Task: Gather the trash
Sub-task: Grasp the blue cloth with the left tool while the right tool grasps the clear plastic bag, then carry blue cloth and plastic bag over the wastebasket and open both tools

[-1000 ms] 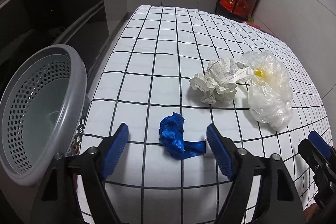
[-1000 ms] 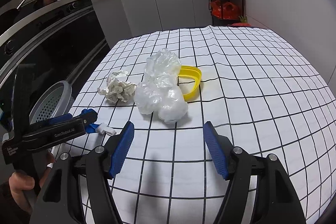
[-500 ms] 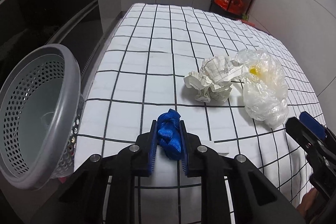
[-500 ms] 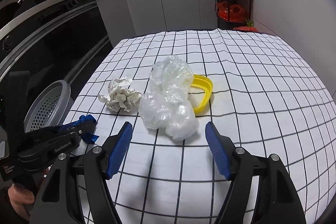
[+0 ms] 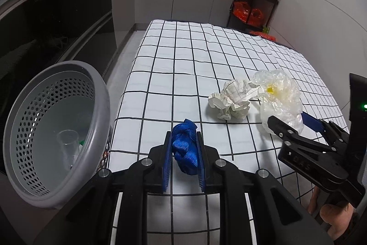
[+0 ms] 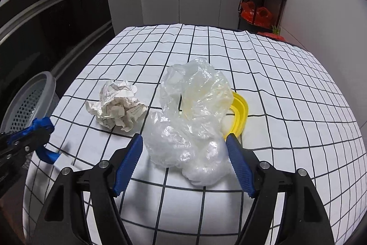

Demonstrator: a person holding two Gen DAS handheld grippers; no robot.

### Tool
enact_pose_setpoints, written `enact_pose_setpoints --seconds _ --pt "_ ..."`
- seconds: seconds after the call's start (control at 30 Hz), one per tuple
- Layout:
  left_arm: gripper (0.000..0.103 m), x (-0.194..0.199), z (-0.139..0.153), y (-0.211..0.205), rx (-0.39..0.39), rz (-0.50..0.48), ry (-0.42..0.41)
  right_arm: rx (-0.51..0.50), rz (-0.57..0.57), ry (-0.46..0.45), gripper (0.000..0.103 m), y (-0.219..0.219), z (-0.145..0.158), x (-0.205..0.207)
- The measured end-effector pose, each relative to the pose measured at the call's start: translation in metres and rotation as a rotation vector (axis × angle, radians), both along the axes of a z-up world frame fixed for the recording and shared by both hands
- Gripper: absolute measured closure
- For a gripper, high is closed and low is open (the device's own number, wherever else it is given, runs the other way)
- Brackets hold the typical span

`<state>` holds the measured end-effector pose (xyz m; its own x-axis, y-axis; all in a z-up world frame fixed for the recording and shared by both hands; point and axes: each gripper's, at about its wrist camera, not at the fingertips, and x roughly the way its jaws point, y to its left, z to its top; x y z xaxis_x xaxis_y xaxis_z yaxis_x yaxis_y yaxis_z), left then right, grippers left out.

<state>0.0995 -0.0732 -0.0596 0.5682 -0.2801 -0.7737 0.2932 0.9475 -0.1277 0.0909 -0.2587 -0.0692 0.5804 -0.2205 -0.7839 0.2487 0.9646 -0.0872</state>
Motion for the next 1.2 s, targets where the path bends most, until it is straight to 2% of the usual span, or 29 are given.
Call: enact_pose_setpoints --seconds 0.03,0.1,0.27,0.53,0.73,0.93,1.2 --pt "0.084 -0.001 0.0 0.0 0.001 0.0 -0.002 -0.002 0.003 -0.002 0.036 0.001 0.0 0.0" --pt "0.084 -0.002 0.001 0.001 0.001 0.001 -0.004 -0.003 0.007 0.008 0.059 0.002 -0.001 0.0" --pt "0.084 -0.006 0.006 0.009 -0.006 0.006 -0.012 0.046 0.0 -0.02 0.068 -0.002 0.006 -0.009" --pt "0.084 -0.012 0.026 0.03 -0.023 0.03 -0.058 0.07 -0.014 -0.113 0.069 0.002 0.045 -0.043" --pt "0.084 -0.013 0.038 0.053 -0.021 0.073 -0.092 0.081 0.022 -0.154 0.069 0.023 0.067 -0.054" --pt "0.084 -0.011 0.052 0.089 -0.006 0.135 -0.138 0.101 0.126 -0.183 0.069 0.065 0.083 -0.044" --pt "0.084 -0.006 0.062 0.141 0.033 0.239 -0.176 0.163 0.294 -0.172 0.069 0.126 0.081 -0.008"
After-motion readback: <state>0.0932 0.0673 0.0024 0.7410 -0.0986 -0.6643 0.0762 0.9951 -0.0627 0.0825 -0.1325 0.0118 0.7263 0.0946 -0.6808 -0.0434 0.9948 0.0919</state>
